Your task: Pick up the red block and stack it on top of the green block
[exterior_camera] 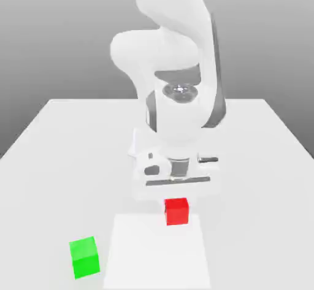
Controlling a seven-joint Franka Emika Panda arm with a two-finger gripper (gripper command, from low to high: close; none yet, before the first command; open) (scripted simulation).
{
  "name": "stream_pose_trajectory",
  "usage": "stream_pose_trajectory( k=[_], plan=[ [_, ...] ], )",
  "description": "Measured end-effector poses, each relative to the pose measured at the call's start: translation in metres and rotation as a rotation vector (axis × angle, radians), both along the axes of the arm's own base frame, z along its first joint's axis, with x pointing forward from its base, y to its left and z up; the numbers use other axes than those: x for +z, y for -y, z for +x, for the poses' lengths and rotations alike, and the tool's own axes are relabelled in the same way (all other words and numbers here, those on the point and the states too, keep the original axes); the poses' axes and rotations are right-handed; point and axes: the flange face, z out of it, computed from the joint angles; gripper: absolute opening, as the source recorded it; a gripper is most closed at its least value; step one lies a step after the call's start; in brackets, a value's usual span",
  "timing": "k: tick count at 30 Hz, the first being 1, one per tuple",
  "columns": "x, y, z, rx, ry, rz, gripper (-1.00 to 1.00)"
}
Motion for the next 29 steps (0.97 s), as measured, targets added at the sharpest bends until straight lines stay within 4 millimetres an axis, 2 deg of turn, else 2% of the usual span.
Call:
stream_pose_trajectory(
  k=[7, 10, 13, 17, 20, 22, 25, 26, 29],
  plan=[
    [0.050, 0.000, 0.000, 0.001, 0.000, -0.001, -1.00],
    [0.064, 0.019, 0.023, -0.134, -0.001, 0.005, -1.00],
    [0.073, 0.056, 0.058, -0.348, -0.001, 0.009, -1.00],
    [0.085, 0.126, 0.095, -0.659, -0.001, 0.009, -1.00],
    [0.093, 0.181, 0.115, -0.877, 0.000, 0.004, -1.00],
    [0.079, 0.188, 0.122, -0.913, 0.001, 0.002, -1.00],
    [0.043, 0.190, 0.124, -0.923, 0.001, 0.001, -1.00],
    [0.035, 0.190, 0.124, -0.923, 0.001, 0.001, 1.00],
    [0.035, 0.190, 0.124, -0.923, 0.001, 0.001, 1.00]
  ],
)
